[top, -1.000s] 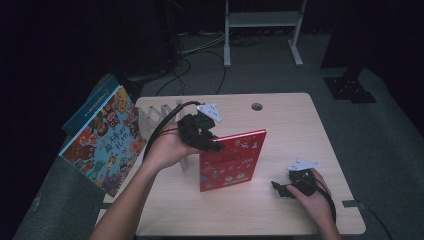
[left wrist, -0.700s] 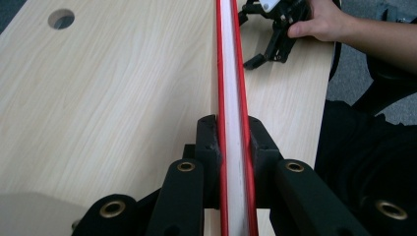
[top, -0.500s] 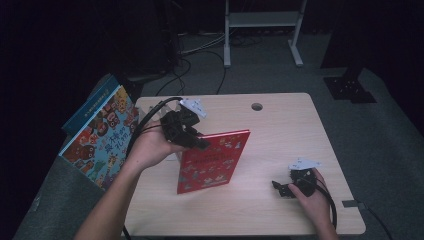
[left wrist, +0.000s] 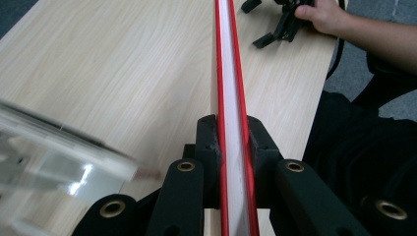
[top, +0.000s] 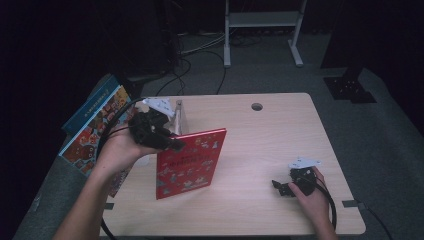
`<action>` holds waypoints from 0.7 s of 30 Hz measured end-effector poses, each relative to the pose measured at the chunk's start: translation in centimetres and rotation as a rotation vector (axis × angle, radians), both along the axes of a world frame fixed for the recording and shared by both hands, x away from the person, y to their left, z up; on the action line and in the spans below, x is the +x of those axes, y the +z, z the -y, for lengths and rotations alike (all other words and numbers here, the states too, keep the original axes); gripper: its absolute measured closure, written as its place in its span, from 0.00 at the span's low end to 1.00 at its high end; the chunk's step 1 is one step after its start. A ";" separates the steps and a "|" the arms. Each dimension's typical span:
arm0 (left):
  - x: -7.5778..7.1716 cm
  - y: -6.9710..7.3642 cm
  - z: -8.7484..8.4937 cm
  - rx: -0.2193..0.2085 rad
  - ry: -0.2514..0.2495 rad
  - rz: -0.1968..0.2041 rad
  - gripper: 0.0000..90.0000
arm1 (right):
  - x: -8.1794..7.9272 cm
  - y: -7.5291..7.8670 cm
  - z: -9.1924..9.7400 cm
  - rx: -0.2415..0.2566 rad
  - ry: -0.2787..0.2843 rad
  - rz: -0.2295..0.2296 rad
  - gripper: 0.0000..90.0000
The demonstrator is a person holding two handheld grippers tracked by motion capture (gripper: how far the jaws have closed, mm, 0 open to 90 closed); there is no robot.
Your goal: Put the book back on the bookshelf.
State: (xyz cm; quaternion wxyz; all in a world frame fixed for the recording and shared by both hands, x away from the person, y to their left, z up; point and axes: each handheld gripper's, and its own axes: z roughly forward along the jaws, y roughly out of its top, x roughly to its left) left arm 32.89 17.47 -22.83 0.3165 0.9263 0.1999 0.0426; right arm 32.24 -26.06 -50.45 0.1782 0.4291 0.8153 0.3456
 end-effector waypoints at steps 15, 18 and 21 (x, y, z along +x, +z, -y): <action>-1.4 1.4 -7.9 -0.035 0.121 -0.002 0.88 | 0.0 0.0 0.0 -0.001 -0.003 0.000 0.03; -1.7 1.8 -9.4 -0.043 0.151 0.004 0.88 | 0.0 0.0 0.0 -0.001 -0.003 0.001 0.03; -1.9 2.1 -10.9 -0.057 0.180 0.009 0.88 | 0.0 0.0 0.0 -0.001 -0.003 0.000 0.03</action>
